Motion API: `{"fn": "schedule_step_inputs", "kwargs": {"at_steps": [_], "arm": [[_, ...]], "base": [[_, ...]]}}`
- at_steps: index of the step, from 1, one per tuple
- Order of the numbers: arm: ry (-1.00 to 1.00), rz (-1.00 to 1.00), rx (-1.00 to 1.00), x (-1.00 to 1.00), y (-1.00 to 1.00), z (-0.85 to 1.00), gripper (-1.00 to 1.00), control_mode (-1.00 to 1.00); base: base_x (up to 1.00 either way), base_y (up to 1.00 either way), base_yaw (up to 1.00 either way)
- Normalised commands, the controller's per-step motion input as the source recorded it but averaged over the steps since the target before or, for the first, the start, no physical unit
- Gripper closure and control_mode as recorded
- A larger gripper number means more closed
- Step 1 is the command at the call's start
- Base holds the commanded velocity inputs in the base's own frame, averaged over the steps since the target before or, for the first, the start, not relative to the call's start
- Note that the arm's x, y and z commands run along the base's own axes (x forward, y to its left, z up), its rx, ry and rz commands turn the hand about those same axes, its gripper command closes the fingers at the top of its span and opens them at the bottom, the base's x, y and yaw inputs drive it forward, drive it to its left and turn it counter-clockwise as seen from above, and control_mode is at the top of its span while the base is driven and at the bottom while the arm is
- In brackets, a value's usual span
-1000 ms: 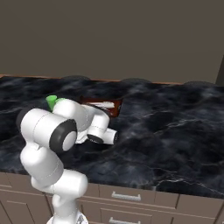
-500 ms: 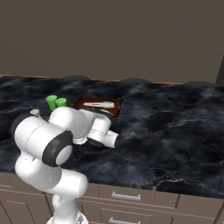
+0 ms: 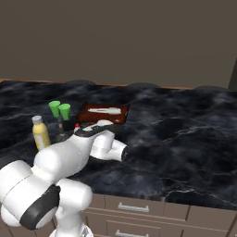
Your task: Place the drinks on the dining counter in a tight cluster.
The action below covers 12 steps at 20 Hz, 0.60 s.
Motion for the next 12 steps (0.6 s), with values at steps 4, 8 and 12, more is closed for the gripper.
{"fn": "schedule_step_inputs", "kwargs": {"at_steps": [4,8,12], "arm": [[0.14,-0.07,-0.24,-0.44,0.00,0.50,-1.00,-1.00],[0.23,-0.10,-0.15,-0.45,-0.09,0.49,-1.00,-1.00],[0.25,-0.21,-0.03,-0.51,-0.17,0.34,-1.00,-1.00]], "base": [[0.00,0.00,0.00],[0.00,0.00,0.00],[0.00,0.00,0.00]]}}
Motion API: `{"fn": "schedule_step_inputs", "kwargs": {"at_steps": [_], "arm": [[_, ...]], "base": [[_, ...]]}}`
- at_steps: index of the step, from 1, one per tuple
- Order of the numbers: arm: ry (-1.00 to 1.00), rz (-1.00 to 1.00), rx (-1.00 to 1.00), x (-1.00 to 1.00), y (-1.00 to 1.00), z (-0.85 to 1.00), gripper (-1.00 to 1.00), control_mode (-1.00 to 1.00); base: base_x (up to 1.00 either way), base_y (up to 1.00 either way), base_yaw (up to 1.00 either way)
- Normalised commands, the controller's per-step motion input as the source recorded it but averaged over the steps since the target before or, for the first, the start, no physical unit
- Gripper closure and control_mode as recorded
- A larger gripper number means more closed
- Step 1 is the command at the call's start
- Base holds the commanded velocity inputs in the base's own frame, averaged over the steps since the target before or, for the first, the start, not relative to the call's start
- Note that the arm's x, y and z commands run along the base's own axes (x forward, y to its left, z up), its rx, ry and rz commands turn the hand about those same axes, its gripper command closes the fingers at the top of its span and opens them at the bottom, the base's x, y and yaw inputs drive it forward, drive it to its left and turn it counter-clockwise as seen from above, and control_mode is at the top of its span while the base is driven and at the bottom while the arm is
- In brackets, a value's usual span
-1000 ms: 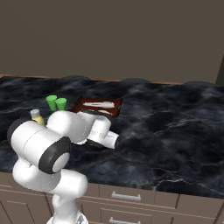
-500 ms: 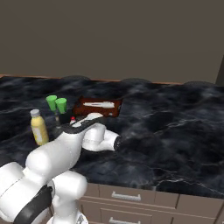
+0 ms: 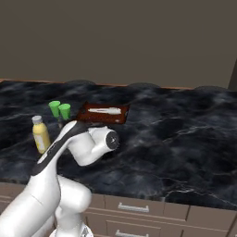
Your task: Place the drinks on the dining counter in a tight cluster.
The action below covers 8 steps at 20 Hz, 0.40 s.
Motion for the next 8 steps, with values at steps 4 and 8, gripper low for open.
{"fn": "schedule_step_inputs", "kwargs": {"at_steps": [4,8], "arm": [[0.29,-0.25,0.00,-0.47,-0.16,0.32,-1.00,-1.00],[0.28,-0.26,0.00,-0.50,-0.16,0.29,-1.00,-1.00]], "base": [[0.00,0.00,0.00],[0.00,0.00,0.00]]}}
